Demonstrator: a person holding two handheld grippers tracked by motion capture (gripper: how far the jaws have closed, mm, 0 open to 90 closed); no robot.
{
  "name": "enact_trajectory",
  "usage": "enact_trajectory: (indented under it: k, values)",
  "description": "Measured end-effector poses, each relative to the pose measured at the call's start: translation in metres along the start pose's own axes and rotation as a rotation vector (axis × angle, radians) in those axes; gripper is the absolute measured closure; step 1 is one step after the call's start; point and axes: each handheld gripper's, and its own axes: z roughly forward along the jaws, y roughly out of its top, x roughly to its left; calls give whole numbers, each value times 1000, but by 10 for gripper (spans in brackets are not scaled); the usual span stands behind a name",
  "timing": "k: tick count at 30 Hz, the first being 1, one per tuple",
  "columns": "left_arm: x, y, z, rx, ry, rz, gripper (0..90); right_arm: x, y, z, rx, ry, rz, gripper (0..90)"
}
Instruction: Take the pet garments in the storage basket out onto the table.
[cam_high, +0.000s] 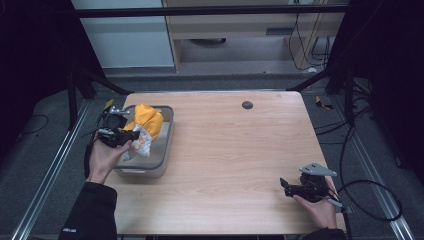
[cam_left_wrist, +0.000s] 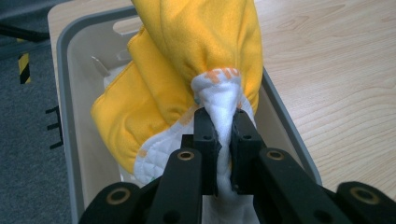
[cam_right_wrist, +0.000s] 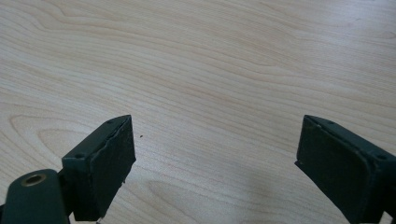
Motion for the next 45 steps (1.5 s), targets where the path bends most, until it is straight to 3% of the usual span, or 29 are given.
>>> enact_trajectory:
  k: [21,38,45]
  values:
    - [-19,9,-26,-50,-51,77,831,0,0,-1,-10,-5,-5,114]
    - [-45,19,-39,-111,-108,141,831,1,1,-2,-29,-9,-4,113]
    - [-61,26,-38,-114,-130,183,831,0,1,-2,-36,-12,-7,114]
